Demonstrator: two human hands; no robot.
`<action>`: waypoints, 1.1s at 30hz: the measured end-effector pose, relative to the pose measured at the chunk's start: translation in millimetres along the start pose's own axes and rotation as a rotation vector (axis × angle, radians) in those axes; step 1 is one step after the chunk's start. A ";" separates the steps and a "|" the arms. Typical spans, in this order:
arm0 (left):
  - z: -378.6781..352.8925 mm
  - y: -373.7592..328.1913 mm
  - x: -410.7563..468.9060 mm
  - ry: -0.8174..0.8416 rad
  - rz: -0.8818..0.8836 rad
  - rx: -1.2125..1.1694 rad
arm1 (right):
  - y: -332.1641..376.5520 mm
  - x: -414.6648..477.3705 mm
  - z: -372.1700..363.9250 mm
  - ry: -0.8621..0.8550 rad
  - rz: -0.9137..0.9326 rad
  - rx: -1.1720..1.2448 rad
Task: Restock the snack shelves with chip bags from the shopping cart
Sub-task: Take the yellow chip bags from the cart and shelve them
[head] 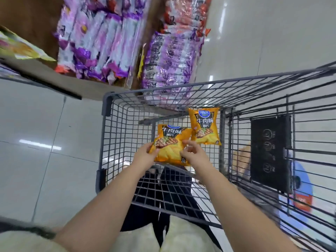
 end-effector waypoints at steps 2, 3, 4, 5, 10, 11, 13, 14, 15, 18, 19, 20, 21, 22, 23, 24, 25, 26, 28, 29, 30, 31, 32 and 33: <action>17.8 -9.4 -20.7 -0.048 -0.053 -0.067 | 23.9 -18.7 -1.8 0.021 0.095 0.031; 28.6 -13.5 -29.4 -0.089 -0.086 -0.109 | 36.7 -27.6 -4.2 0.041 0.139 0.034; 41.3 -18.3 -38.7 -0.137 -0.114 -0.145 | 51.2 -37.0 -7.6 0.060 0.192 0.027; 55.4 -23.2 -47.6 -0.191 -0.146 -0.172 | 66.9 -46.1 -12.6 0.074 0.251 0.019; 139.1 -35.1 -86.7 -0.421 -0.292 -0.397 | 146.1 -101.2 -67.9 0.188 0.546 0.009; 158.8 -31.8 -92.3 -0.467 -0.326 -0.444 | 158.4 -112.7 -84.4 0.220 0.591 0.012; 198.8 -17.8 -101.2 -0.540 -0.354 -0.530 | 176.8 -137.4 -120.9 0.299 0.672 0.005; 219.3 -7.7 -106.7 -0.573 -0.358 -0.565 | 182.5 -150.6 -140.5 0.331 0.704 -0.002; 239.5 3.4 -113.0 -0.607 -0.362 -0.594 | 185.3 -163.0 -160.8 0.365 0.733 -0.005; 296.3 46.1 -132.5 -0.667 -0.410 -0.726 | 183.5 -201.1 -225.9 0.439 0.803 -0.028; 314.2 62.7 -140.0 -0.690 -0.426 -0.769 | 181.1 -212.9 -249.1 0.453 0.818 -0.024; 332.9 81.2 -146.9 -0.728 -0.427 -0.798 | 177.8 -224.9 -273.4 0.469 0.819 -0.015; 353.0 100.2 -154.9 -0.773 -0.429 -0.822 | 173.3 -235.7 -299.8 0.487 0.807 0.002; 373.5 119.4 -161.7 -0.820 -0.433 -0.841 | 168.6 -247.1 -326.6 0.505 0.790 0.017; 393.9 138.3 -167.7 -0.862 -0.447 -0.864 | 162.9 -257.5 -354.0 0.518 0.773 0.031; 414.4 158.4 -172.4 -0.895 -0.454 -0.881 | 156.9 -267.8 -381.8 0.533 0.755 0.036; 434.0 177.3 -176.6 -0.920 -0.453 -0.894 | 150.1 -278.7 -409.5 0.562 0.740 0.034; 452.8 196.1 -180.5 -0.941 -0.458 -0.912 | 142.9 -288.6 -436.4 0.597 0.727 0.022; 486.1 229.3 -189.4 -0.970 -0.506 -0.938 | 130.5 -310.2 -484.6 0.667 0.708 -0.016; 500.4 244.2 -193.5 -0.978 -0.524 -0.941 | 125.2 -319.7 -505.2 0.691 0.698 -0.038; 513.6 259.2 -196.9 -0.986 -0.528 -0.942 | 120.4 -328.8 -524.0 0.713 0.692 -0.062; 526.1 274.4 -198.9 -0.994 -0.515 -0.937 | 116.0 -336.0 -541.8 0.726 0.690 -0.083; 538.1 289.1 -200.3 -1.001 -0.501 -0.933 | 111.9 -343.0 -558.6 0.734 0.693 -0.104; 549.8 302.4 -201.1 -1.006 -0.495 -0.933 | 108.4 -349.2 -575.1 0.737 0.703 -0.122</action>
Point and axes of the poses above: each hand's wrist, its own x-axis towards the middle knuckle, its own z-axis out of the back of the hand, y = z × x, the point moved 5 cm from there along x, towards the middle knuckle, and after that the axes turned 6 degrees about -y, right-handed, at the moved point
